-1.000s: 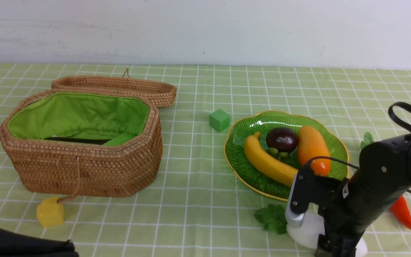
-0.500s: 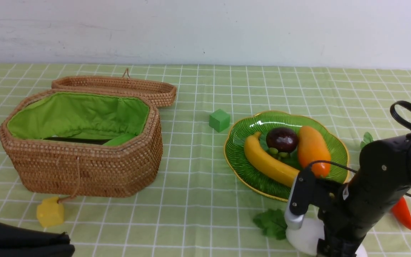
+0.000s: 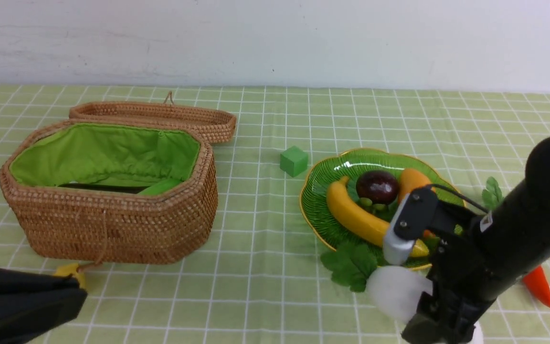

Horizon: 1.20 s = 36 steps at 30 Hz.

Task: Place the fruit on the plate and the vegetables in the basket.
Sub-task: Take a daikon with your right arm and place it on the basket on the left.

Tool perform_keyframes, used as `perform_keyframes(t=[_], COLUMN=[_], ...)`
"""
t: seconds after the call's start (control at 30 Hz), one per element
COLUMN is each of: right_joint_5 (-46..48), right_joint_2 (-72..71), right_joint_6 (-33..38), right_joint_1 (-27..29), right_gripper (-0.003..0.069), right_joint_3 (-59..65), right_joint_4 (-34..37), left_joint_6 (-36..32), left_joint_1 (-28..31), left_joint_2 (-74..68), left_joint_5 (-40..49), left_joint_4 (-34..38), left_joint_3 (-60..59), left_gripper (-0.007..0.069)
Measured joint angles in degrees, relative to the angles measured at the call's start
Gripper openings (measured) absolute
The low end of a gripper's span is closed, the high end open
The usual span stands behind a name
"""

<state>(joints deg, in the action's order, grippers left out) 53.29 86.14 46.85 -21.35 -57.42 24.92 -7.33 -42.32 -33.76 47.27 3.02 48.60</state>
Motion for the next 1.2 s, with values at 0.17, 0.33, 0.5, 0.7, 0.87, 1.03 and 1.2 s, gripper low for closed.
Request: perform_keyframes(t=[0.17,0.33,0.5,0.7,0.87,1.03,1.2], right_joint_5=[1.83,-0.61,-4.39,-10.71,-18.83,-21.17,-18.61], right_joint_2=[-1.92,1.70,13.33,28.26,42.91,51.10,51.59], right_joint_6=[-4.82,-12.78,-16.52,-17.10,-15.87,-15.04,-15.77], right_joint_1=[-6.00,-14.21,-18.56,-20.53,-20.75,-20.75,-20.80], right_gripper=[0.0524,0.0524,0.0524,0.0524,0.0524,0.0538,0.0672], right_joint_3=[-9.61,-23.18,-40.55,-57.24,-72.24,-79.09,-79.59], right_joint_4=[2.34,1.23,0.76,0.76,0.60,0.42,-0.59], left_joint_6=[9.66,24.53,40.34,49.64,51.53,51.59,51.59], left_joint_1=[0.00,0.00,0.00,0.00,0.00,0.00,0.00], left_joint_2=[0.00,0.15,1.12,1.12,1.12,1.12,1.12], left_joint_5=[-0.14,-0.94,-1.06,0.16,0.11,-0.01,-0.01], left_joint_4=[-10.02,-23.60,-37.52,-45.96,-46.62,-46.62,-46.62], left_joint_3=[0.00,0.00,0.00,0.00,0.00,0.00,0.00], left_gripper=[0.0022,0.0022,0.0022,0.0022,0.0022,0.0018,0.0018])
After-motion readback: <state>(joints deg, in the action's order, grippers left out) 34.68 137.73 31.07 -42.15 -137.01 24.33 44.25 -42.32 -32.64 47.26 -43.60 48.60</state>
